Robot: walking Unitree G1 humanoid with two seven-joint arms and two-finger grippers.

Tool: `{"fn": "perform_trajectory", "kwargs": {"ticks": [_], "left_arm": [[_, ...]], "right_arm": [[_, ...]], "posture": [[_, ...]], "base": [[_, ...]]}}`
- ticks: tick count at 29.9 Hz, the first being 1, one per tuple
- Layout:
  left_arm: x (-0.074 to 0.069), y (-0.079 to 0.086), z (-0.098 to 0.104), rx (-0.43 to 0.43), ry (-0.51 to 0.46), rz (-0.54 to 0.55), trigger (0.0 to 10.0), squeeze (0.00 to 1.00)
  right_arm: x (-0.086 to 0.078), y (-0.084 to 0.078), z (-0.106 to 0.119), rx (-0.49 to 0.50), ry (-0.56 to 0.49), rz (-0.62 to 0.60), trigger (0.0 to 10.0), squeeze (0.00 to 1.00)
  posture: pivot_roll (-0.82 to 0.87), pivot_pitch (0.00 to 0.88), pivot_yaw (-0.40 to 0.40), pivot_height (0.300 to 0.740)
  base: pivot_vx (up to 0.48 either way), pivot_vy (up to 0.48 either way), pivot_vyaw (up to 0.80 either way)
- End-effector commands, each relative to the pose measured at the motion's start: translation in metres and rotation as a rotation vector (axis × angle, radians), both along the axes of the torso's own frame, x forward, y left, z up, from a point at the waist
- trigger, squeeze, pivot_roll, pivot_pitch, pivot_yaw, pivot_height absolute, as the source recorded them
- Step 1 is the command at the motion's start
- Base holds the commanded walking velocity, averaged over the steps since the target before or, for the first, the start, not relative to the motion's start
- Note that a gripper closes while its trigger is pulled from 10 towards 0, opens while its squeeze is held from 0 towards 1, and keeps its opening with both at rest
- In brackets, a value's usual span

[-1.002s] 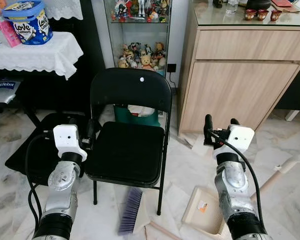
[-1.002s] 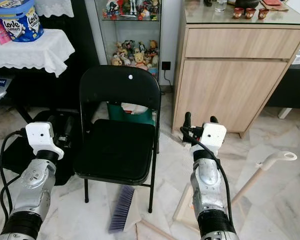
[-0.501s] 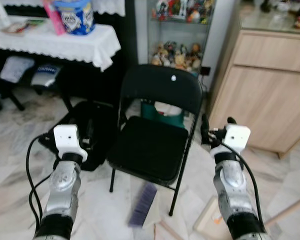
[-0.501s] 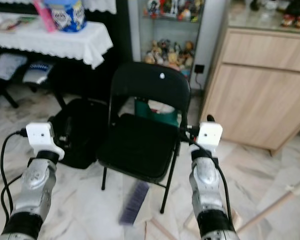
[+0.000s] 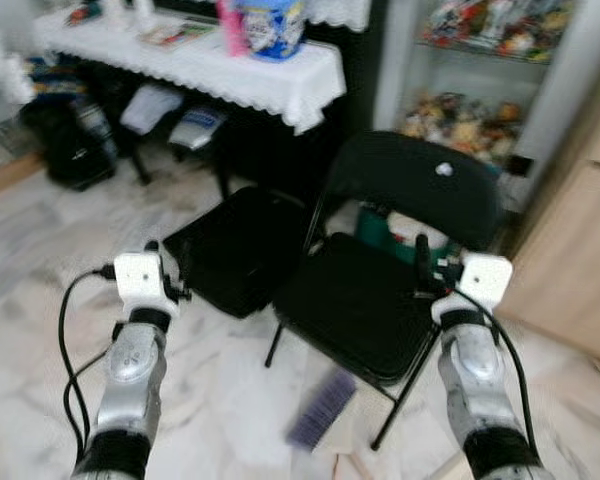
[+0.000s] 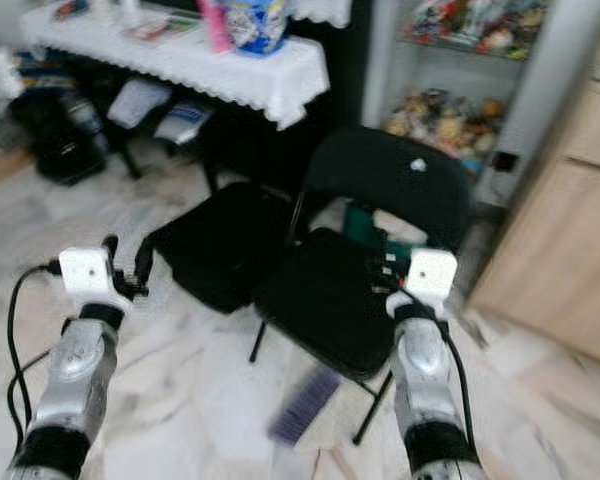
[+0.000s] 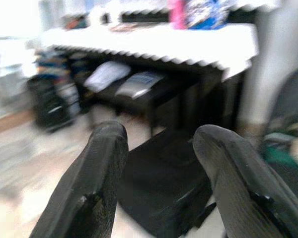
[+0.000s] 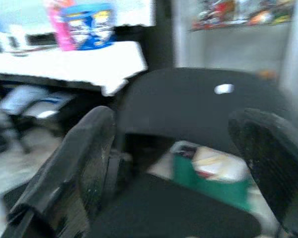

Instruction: Sweep floor

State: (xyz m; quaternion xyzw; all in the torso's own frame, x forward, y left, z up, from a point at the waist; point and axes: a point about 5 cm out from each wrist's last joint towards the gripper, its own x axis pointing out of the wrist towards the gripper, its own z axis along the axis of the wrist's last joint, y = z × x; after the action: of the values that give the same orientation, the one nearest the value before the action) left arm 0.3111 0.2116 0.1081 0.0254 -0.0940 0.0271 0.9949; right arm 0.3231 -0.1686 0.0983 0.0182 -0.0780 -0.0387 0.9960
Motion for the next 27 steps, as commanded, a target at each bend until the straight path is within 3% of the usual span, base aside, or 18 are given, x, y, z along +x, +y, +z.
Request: {"fn": "perform_trajectory", "kwargs": {"ticks": [1,13,20,27], "left_arm": [[-0.003,0.000,-0.008,0.016,0.020,0.012,10.0,0.00],[-0.017,0.014,-0.050,-0.025,0.202,0.086,10.0,0.00],[-0.028,0.019,-0.076,-0.016,0.336,0.099,10.0,0.00],[-0.053,0.023,-0.114,-0.010,0.544,0.118,10.0,0.00]], "right_arm": [[-0.002,-0.006,-0.003,-0.012,0.009,-0.009,10.0,0.00],[-0.007,-0.009,-0.025,-0.027,0.107,0.011,10.0,0.00],[-0.020,-0.012,-0.059,-0.040,0.272,0.043,10.0,0.00],[-0.049,-0.013,-0.108,-0.037,0.550,0.084,10.0,0.00]], "posture": [[0.03,0.044,0.024,0.740],[0.02,0.047,0.015,0.740],[0.02,0.046,0.011,0.740],[0.03,0.039,0.005,0.740]], "base": [[0.000,0.000,0.80],[0.000,0.000,0.80],[0.000,0.000,0.80],[0.000,0.000,0.80]]}}
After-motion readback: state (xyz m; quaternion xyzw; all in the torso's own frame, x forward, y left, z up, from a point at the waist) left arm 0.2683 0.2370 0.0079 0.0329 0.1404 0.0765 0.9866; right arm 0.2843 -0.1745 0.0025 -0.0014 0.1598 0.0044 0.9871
